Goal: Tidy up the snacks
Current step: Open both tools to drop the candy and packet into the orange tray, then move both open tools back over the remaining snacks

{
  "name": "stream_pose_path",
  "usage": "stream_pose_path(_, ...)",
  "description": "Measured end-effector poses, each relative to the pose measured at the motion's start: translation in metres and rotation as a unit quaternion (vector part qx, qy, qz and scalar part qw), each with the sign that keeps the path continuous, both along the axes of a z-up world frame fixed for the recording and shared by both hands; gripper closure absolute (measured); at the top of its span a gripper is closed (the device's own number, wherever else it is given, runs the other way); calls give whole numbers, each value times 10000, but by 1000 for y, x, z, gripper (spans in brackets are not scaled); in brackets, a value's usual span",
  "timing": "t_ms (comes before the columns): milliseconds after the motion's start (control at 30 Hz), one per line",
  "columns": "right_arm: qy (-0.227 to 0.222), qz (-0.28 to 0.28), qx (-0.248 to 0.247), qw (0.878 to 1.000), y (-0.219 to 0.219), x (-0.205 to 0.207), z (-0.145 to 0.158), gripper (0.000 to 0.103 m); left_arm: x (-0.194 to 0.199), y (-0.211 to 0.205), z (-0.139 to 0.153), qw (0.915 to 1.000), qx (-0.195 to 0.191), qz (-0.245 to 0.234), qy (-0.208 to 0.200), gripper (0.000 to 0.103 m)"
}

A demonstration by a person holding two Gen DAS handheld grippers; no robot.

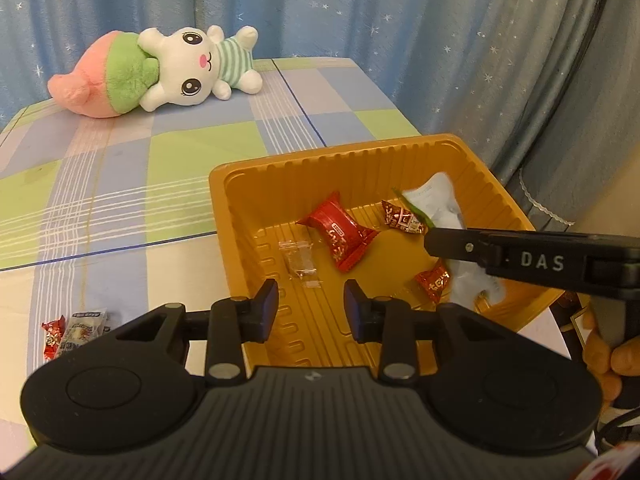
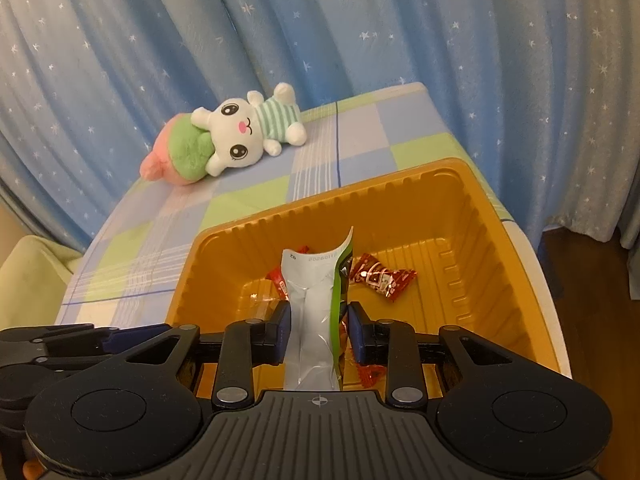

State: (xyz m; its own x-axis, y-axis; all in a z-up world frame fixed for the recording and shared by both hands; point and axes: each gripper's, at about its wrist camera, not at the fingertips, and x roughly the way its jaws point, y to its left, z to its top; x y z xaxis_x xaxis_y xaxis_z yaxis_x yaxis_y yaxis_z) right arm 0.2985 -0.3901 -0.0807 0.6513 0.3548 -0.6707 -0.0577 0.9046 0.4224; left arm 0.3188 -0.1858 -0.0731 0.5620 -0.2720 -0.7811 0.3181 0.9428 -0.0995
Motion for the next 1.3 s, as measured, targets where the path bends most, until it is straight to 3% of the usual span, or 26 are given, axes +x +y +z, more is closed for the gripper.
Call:
stream_pose_path(100,14,45,101,9999,1,2,-1,67,-2,2,1,10000,-3,35,1,68)
stream_pose_path(133,6,48,112,9999,2,1,0,61,-3,2,2,10000,-3,42,2,67)
stream_pose_path(167,-18,42,110,9999,2,1,1,47,-4,3,3,10000,2,51,2,66)
stream_pose_path(200,-70,12,104,9999,2,-1,3,39,-5,3,3,10000,5,56,-5,66)
stream_pose_path(667,37,-283,107,9995,-21,-37,11,33,-29,0,19,9999,-59,68,-125,48)
stream_pose_path(833,-15,-336,105,9994,-28,-54,17,30,-38,1,24,9998,-92,92,-165,47)
stream_pose_path(1300,-40,-33,61,10000,-23,-102,25,23,-90,25,34,9987,-172,403,-265,39)
